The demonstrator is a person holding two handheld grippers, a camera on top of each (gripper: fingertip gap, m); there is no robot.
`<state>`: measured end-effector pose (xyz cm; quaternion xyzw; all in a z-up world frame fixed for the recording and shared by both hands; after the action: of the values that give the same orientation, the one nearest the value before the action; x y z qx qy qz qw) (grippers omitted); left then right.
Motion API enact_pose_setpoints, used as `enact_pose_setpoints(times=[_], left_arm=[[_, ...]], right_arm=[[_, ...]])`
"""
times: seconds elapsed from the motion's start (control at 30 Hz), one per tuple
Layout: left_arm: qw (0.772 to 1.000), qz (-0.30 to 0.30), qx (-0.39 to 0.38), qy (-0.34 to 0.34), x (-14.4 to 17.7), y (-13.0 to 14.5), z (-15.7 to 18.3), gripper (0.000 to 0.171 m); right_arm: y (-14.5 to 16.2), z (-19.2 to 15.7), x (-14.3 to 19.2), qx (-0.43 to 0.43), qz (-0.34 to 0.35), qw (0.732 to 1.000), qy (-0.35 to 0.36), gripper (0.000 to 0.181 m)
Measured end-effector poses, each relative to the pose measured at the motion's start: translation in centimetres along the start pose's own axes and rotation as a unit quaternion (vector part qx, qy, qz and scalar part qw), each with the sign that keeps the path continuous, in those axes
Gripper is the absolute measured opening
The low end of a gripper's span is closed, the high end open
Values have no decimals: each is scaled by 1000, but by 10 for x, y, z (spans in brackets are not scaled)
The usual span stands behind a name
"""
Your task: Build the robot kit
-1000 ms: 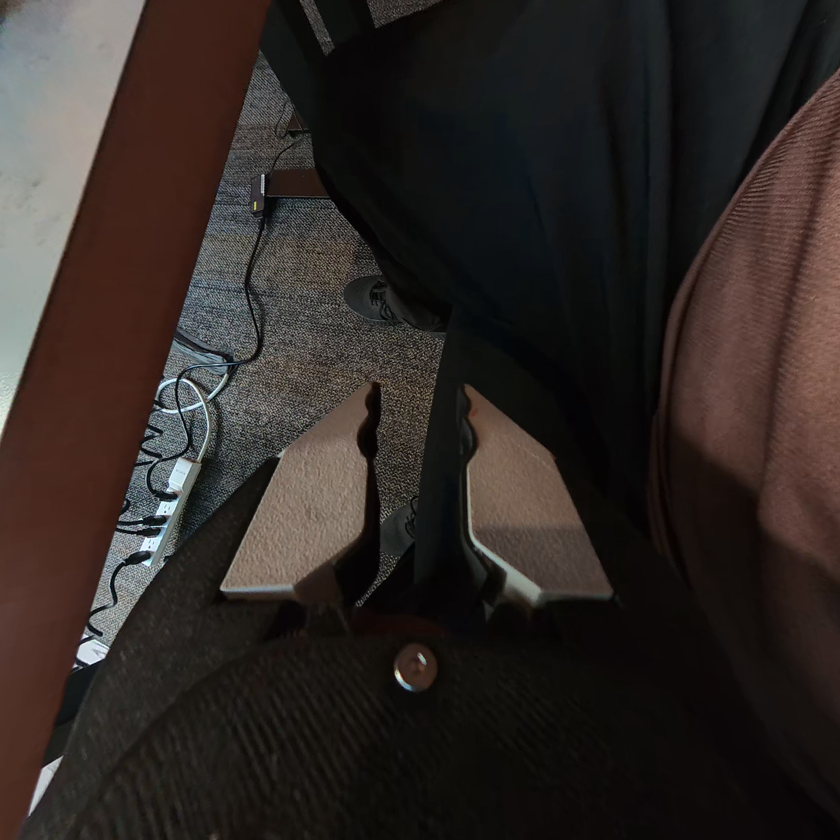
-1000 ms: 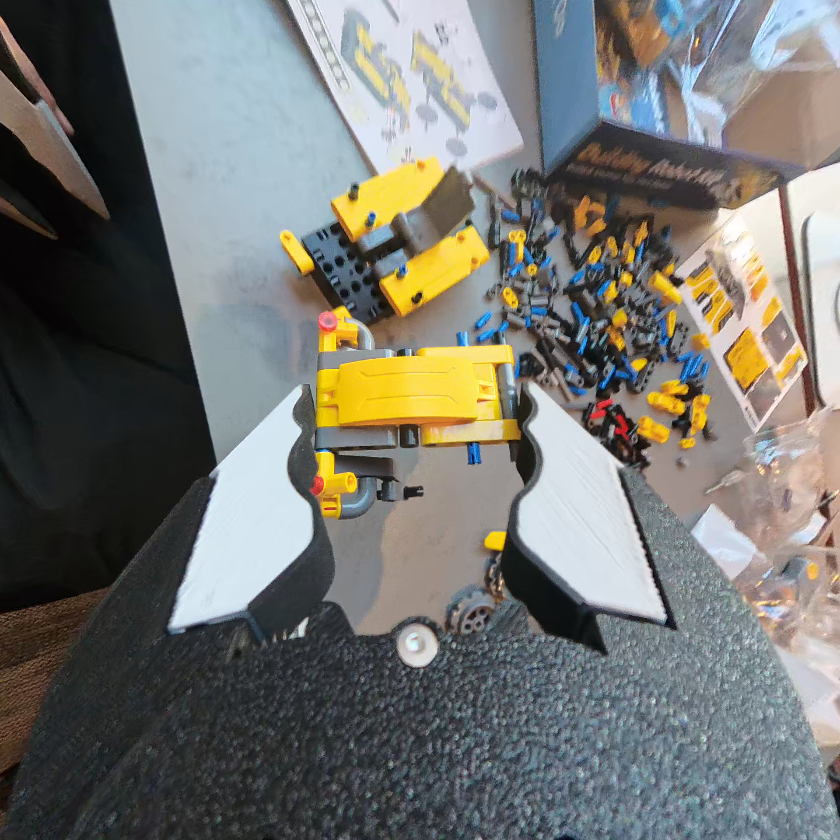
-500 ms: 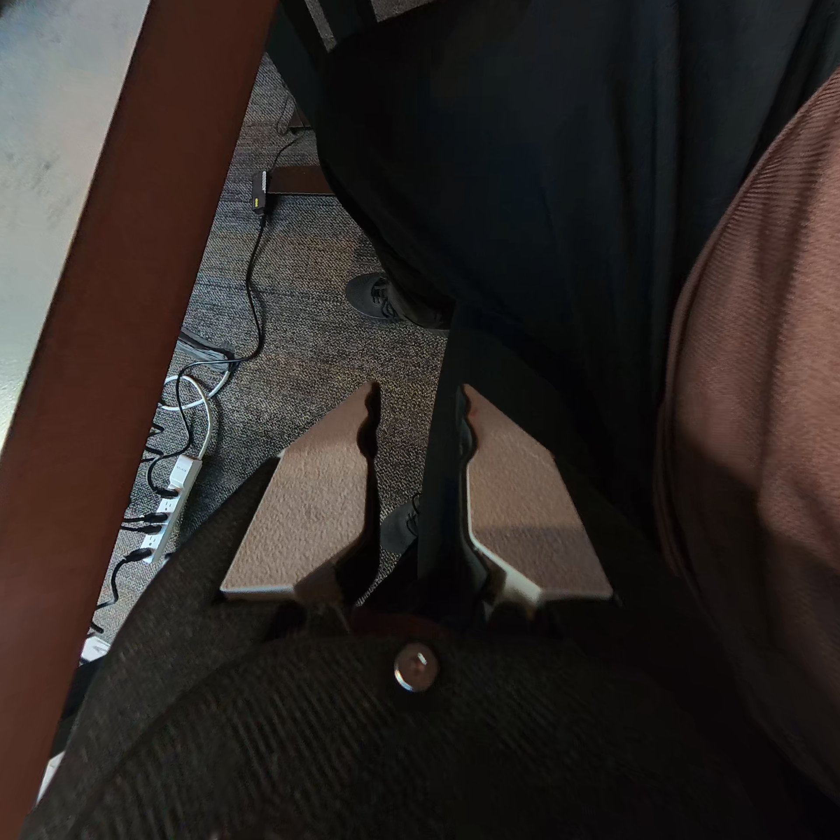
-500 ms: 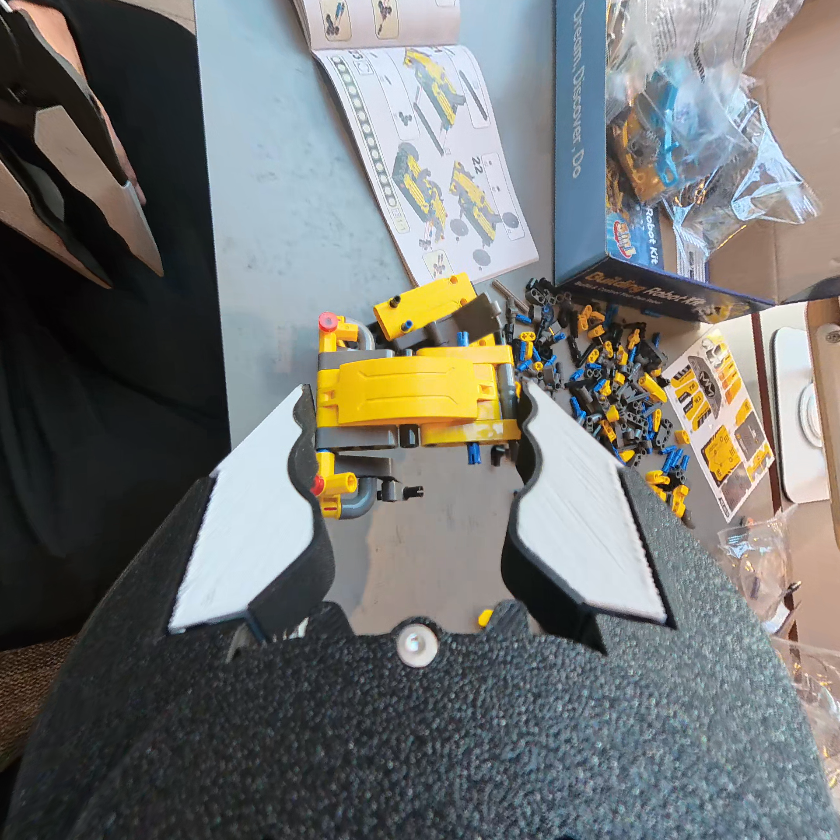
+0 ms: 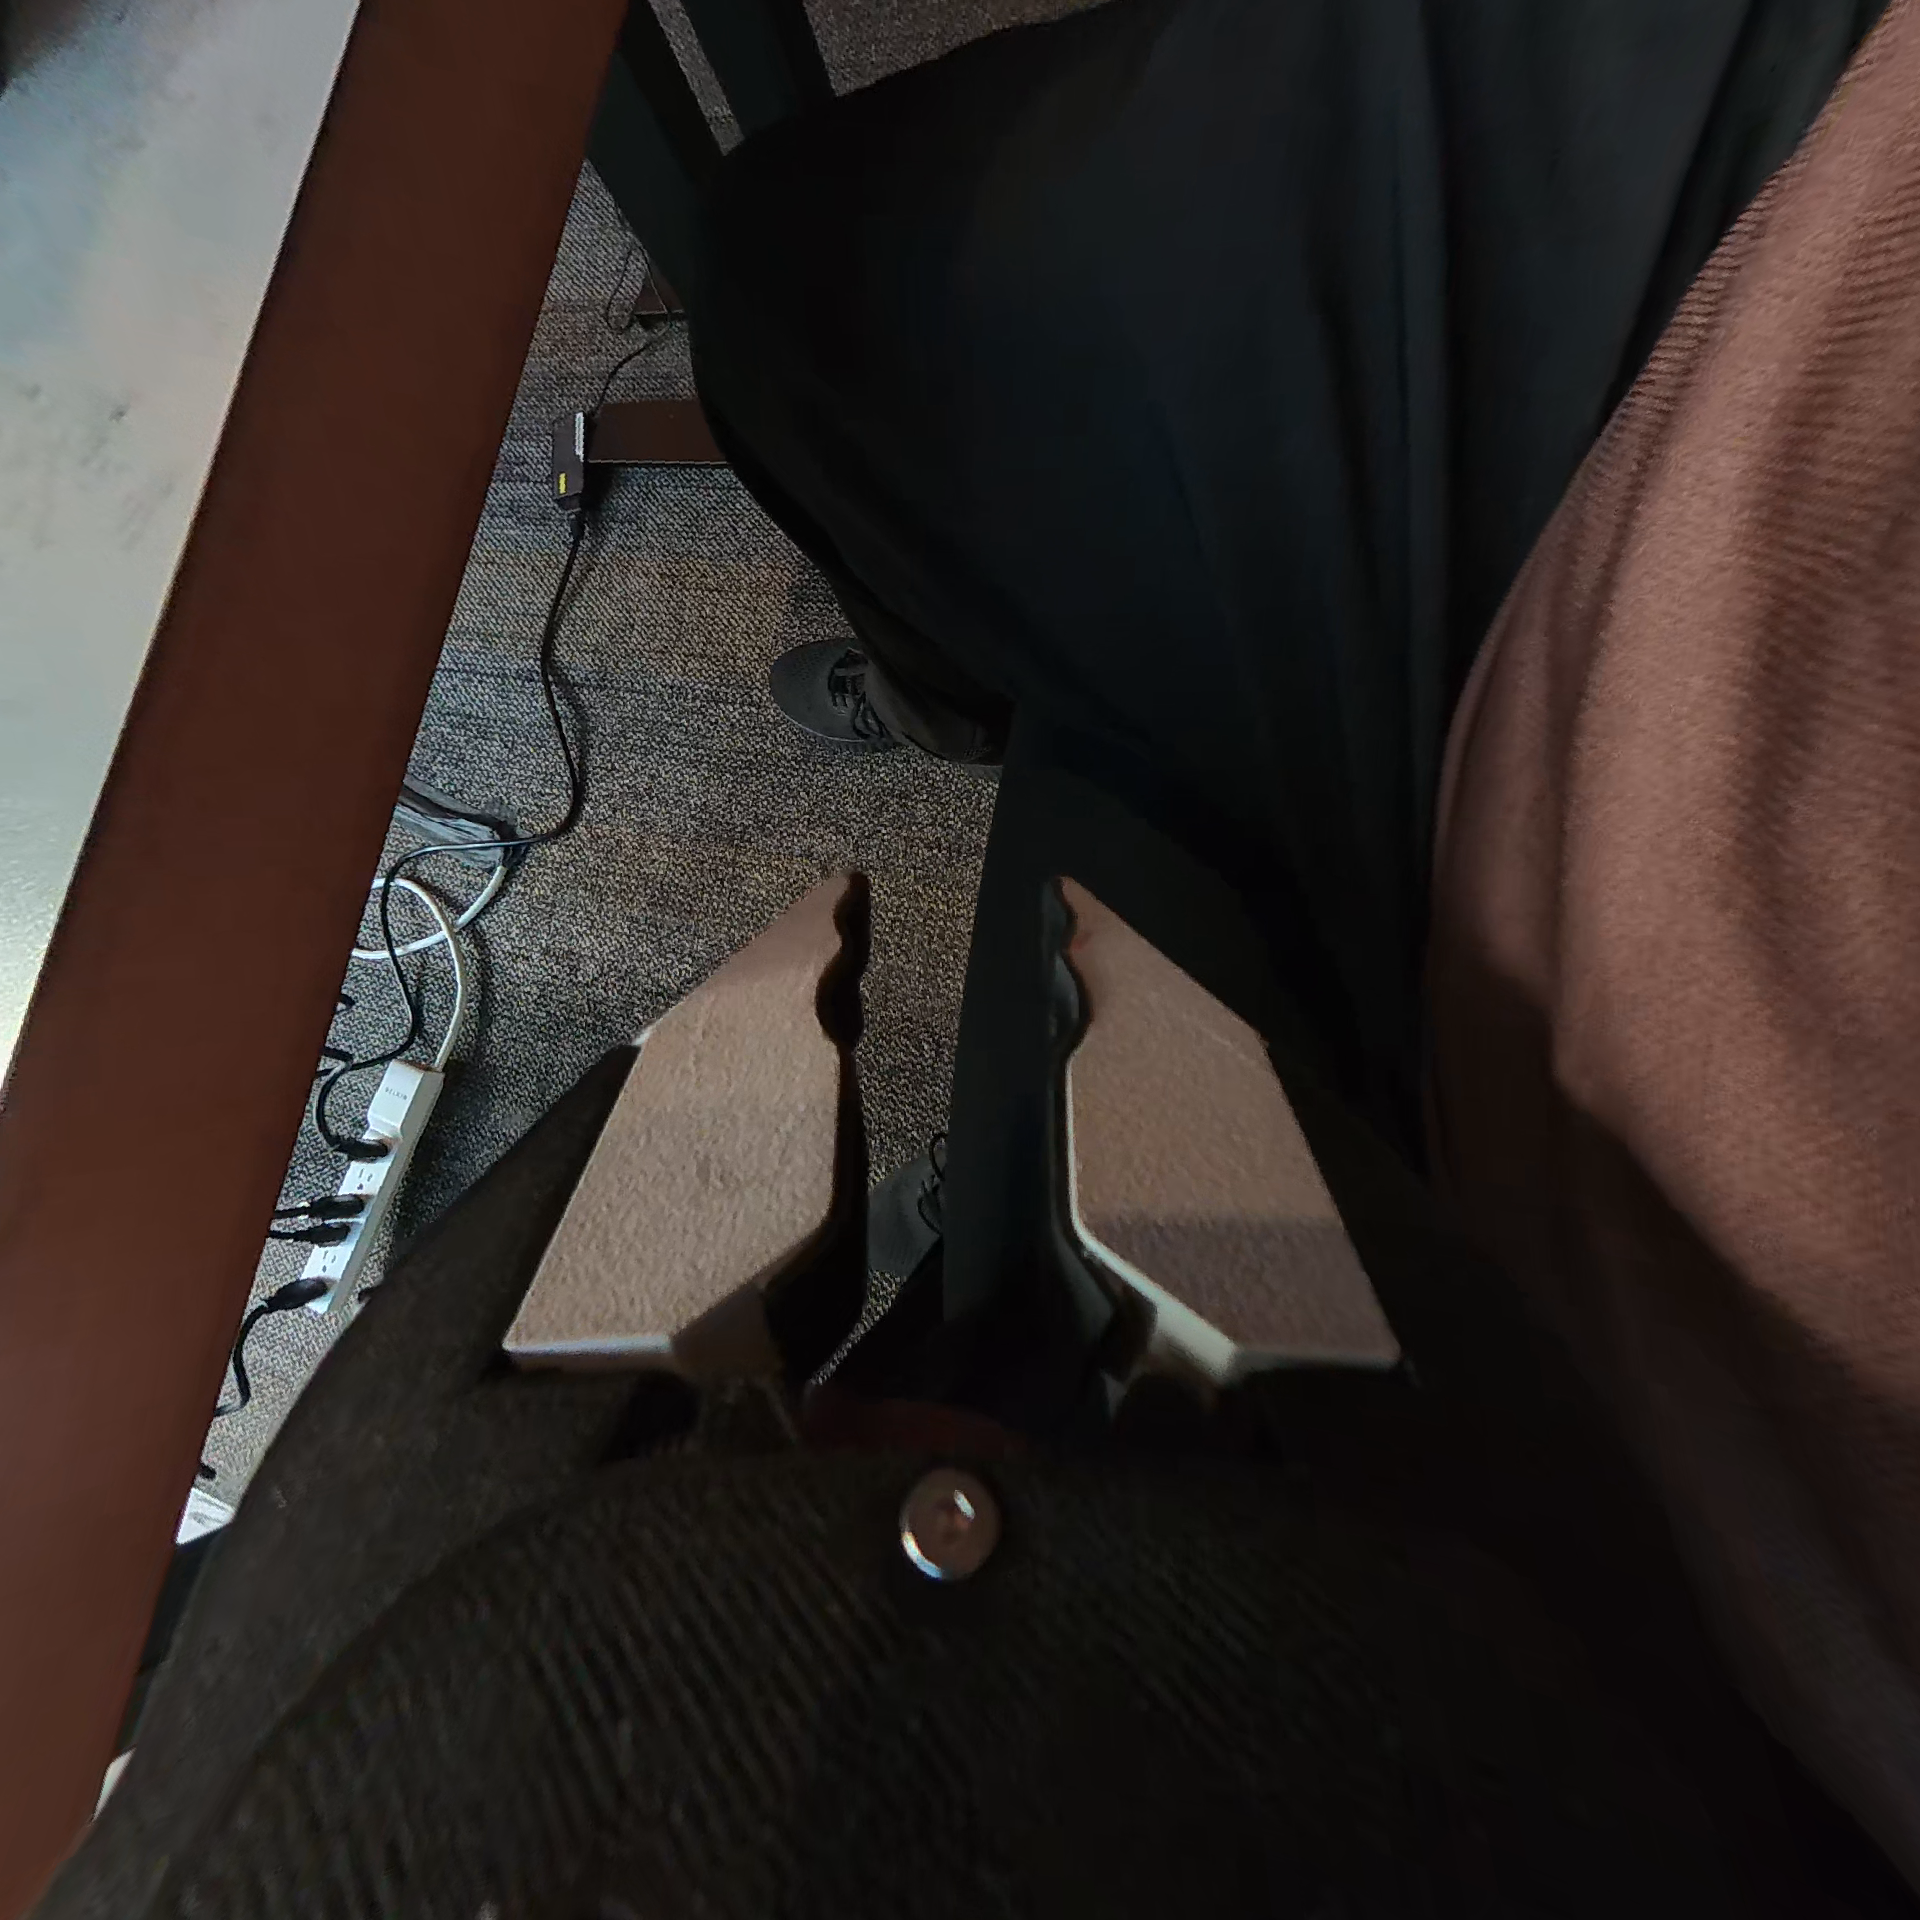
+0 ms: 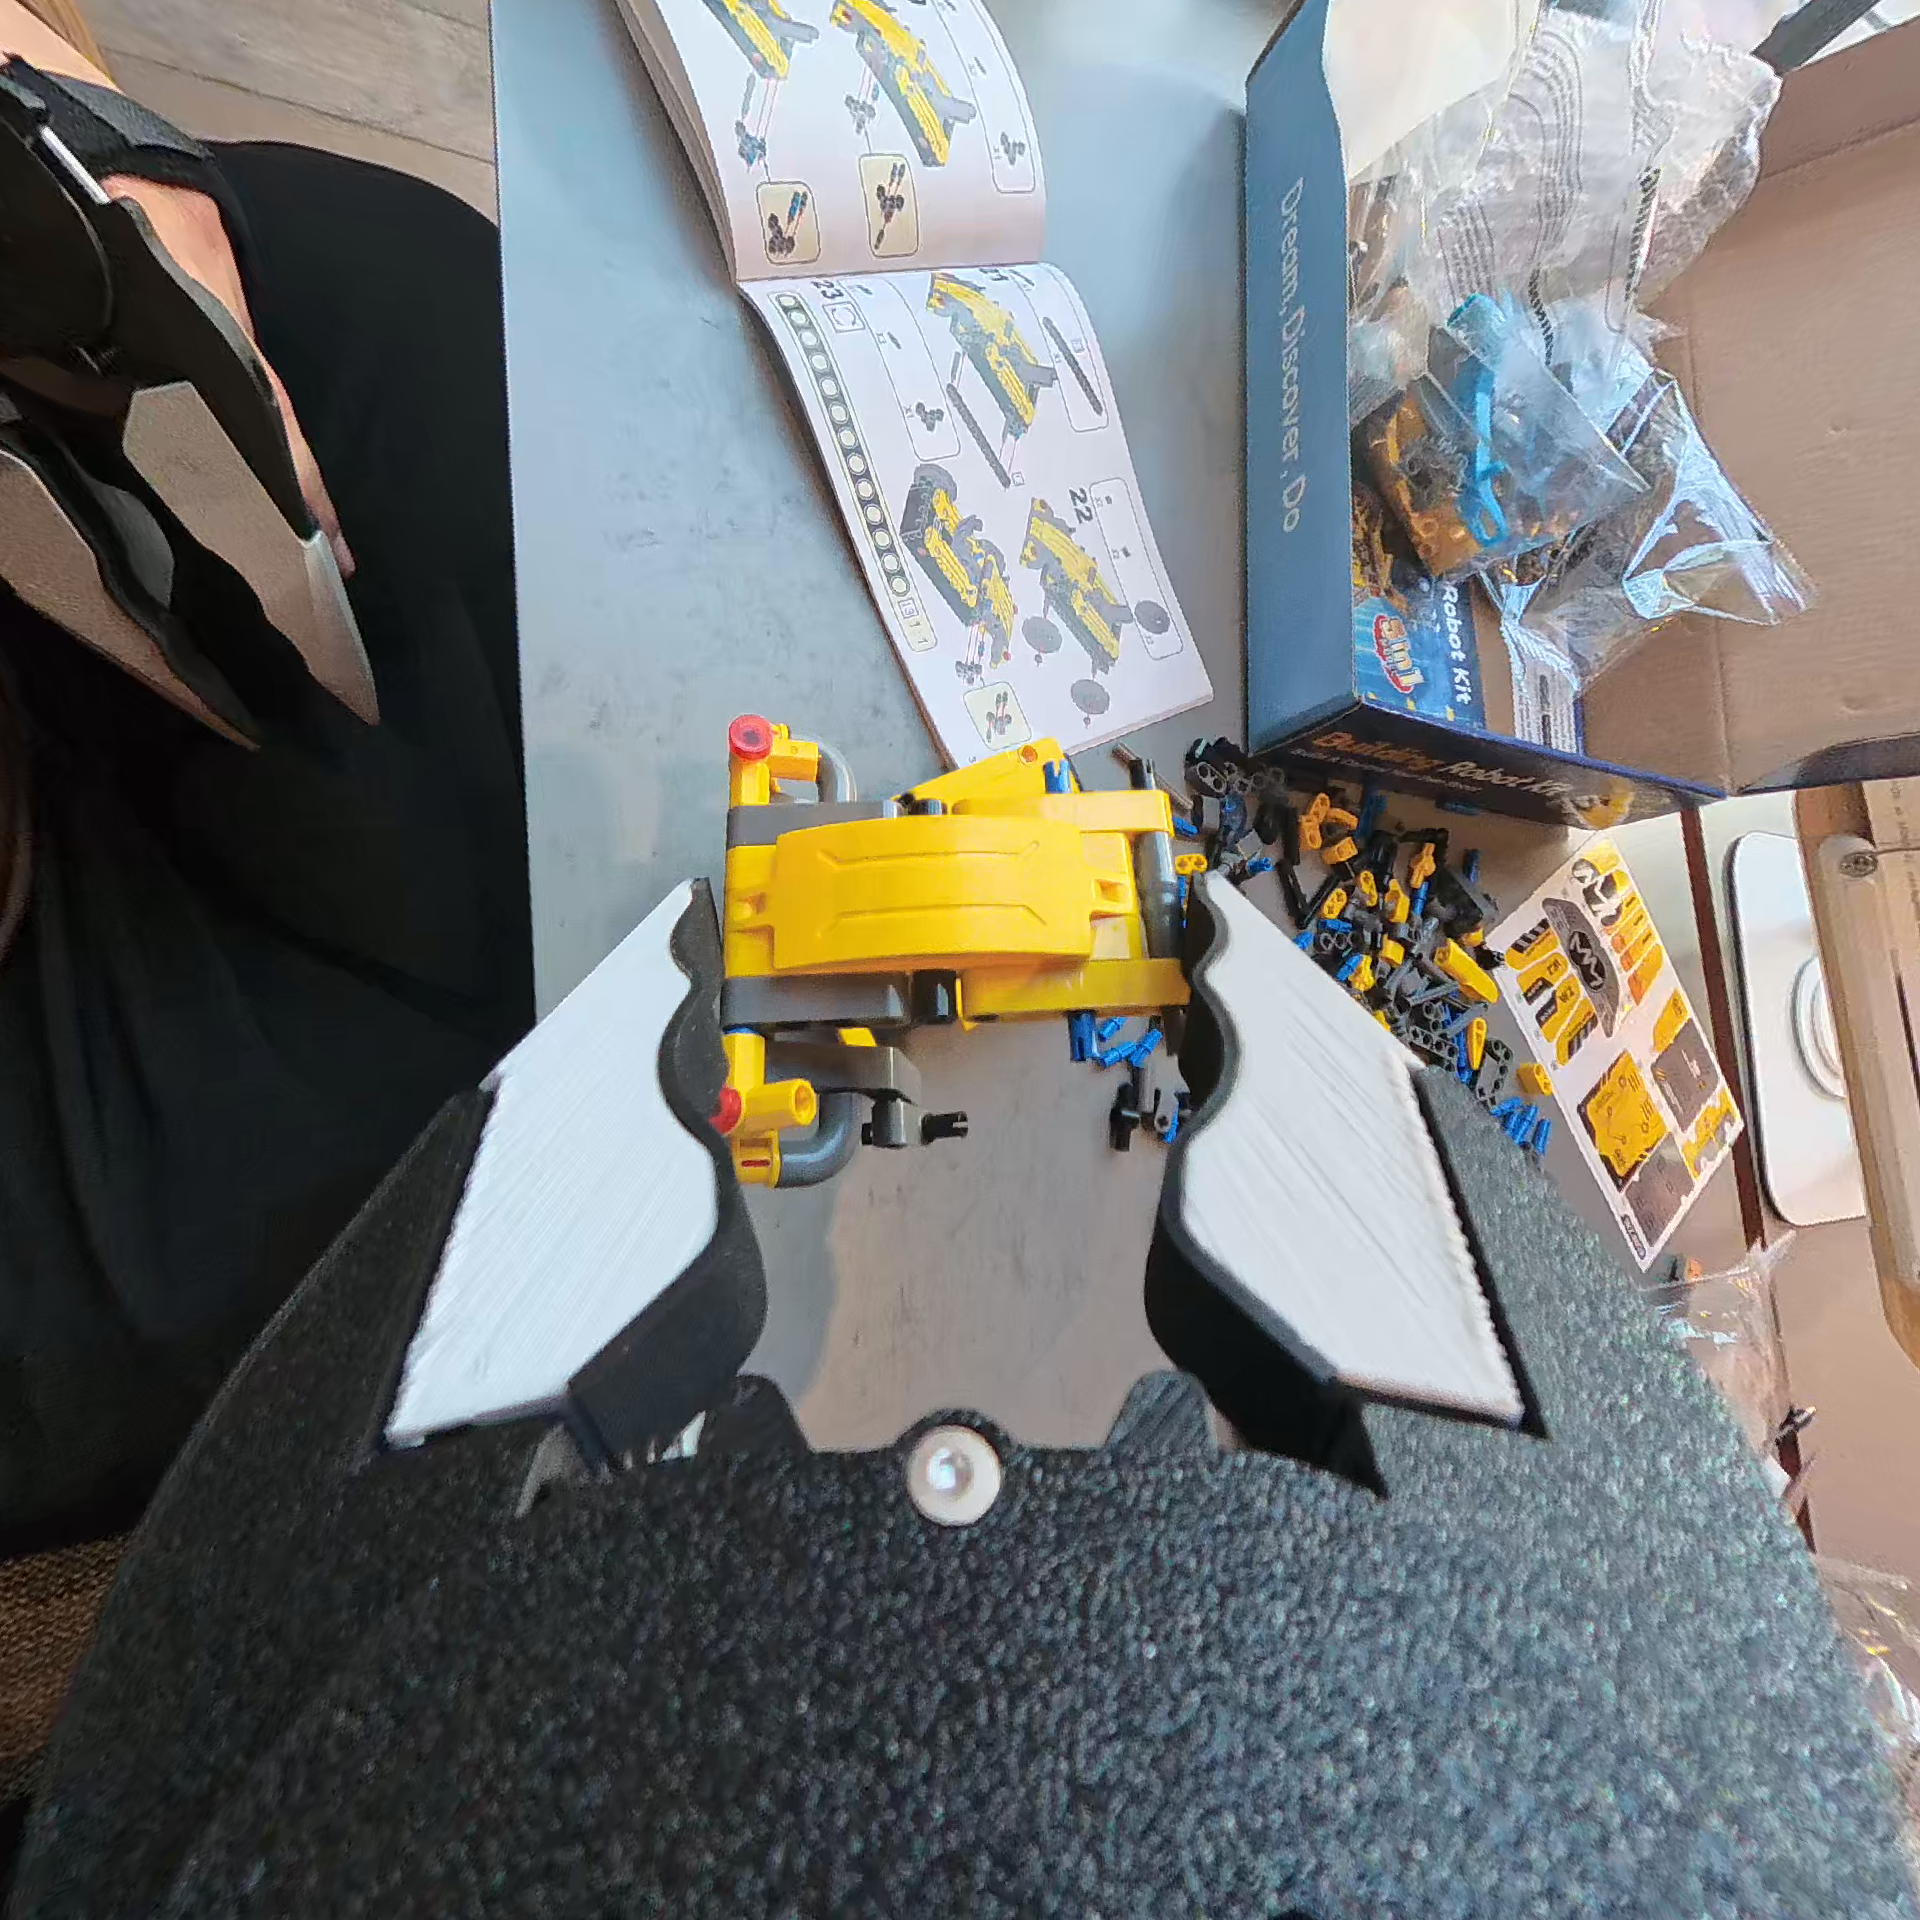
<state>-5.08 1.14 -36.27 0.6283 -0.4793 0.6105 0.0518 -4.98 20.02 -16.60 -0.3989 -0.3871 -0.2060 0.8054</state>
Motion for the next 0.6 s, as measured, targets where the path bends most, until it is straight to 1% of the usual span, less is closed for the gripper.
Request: enact_pose_setpoints(times=[0.23, 0.37, 0.47, 0.53, 0.6], left_arm=[[1000, -3, 15, -3, 0, 3, -5, 31], [1000, -13, 11, -1, -6, 6, -4, 31], [1000, -5, 9, -1, -8, 4, -3, 31], [999, 27, 13, -18, -3, -6, -7, 31], [995, 86, 47, -28, 9, -23, -13, 33]], right_arm=[[-2, -2, -4, -7, 9, 1000, 0, 86], [0, -6, 2, -19, 17, 1000, 6, 86], [1, -12, 8, -34, 40, 999, 11, 85], [2, -18, 12, -41, 54, 998, 14, 85], [2, -23, 15, -48, 68, 996, 15, 85]])
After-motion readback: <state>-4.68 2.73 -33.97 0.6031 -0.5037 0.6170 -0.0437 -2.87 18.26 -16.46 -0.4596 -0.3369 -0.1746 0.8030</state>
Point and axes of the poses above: each gripper's, where its closed fingertips meet, x back along the fingers, y out of its underside, z = x × y across the jaws, the point moved 2 cm from there along x, back along the fingers, and after that the axes turned 9 degrees about -z, right-handed, at the moved point
